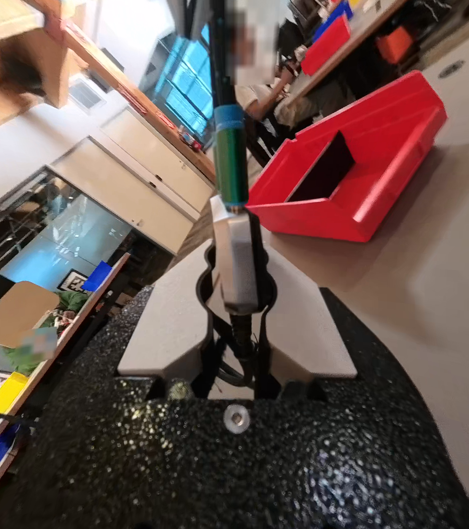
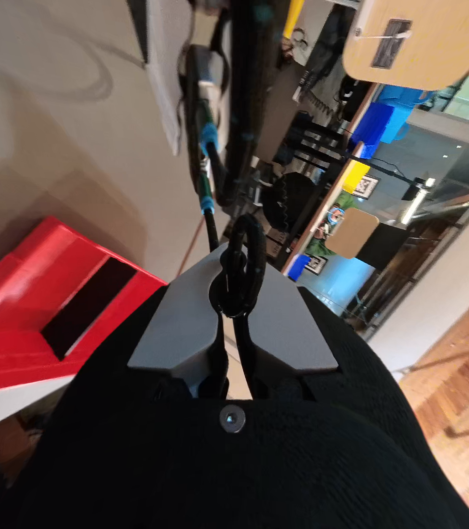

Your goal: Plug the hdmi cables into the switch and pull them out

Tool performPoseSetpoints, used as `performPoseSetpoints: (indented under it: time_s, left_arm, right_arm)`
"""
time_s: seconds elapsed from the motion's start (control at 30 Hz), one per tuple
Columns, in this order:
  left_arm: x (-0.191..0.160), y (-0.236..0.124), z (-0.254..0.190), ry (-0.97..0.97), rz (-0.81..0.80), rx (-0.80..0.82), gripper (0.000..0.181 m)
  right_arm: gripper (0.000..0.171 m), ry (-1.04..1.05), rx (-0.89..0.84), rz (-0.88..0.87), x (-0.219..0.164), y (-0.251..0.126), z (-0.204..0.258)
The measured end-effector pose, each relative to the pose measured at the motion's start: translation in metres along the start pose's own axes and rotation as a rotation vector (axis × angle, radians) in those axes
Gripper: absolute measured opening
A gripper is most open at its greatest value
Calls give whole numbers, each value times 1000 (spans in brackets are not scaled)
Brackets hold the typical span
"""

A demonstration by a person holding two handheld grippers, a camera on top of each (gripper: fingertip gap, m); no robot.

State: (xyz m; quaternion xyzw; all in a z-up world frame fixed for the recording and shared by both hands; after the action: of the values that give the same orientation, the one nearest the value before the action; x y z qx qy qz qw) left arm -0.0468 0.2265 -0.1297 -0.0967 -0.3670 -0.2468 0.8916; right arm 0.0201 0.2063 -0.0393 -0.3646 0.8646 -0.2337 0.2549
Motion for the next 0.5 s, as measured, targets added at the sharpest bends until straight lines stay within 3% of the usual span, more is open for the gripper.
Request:
performPoseSetpoints:
  time_s: [0.03, 0.1, 0.17, 0.33, 0.5]
  left_arm:
    - [0, 2, 6, -4, -5, 46, 33]
    - [-8, 6, 23, 15, 49, 179, 59]
    - [-10, 6, 39, -6, 43, 280, 73]
    - [1, -12, 66, -80, -102, 461, 71]
    - [-20, -8, 61, -140, -78, 545, 59]
  right_arm:
    - [0, -8, -23, 17, -4, -2, -11]
    - [0, -11, -59, 61, -15, -8, -35]
    - [0, -13, -89, 101, -27, -16, -57]
    - [0, -39, -117, 236, -70, -30, -95]
    - [0, 20, -155, 387, -132, -53, -128]
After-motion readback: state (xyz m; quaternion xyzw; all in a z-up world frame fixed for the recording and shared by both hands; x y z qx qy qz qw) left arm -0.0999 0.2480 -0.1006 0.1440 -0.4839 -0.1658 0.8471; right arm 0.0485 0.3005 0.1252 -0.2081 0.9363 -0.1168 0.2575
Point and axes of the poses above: each gripper's, where its closed fingertips meet, y out along the fingers, x out of its top, z = x × y across the jaws, the point moved 2 cm from there along -y, back along the fingers, and after that the axes turned 4 degrees about x, right-handed, at the moved point
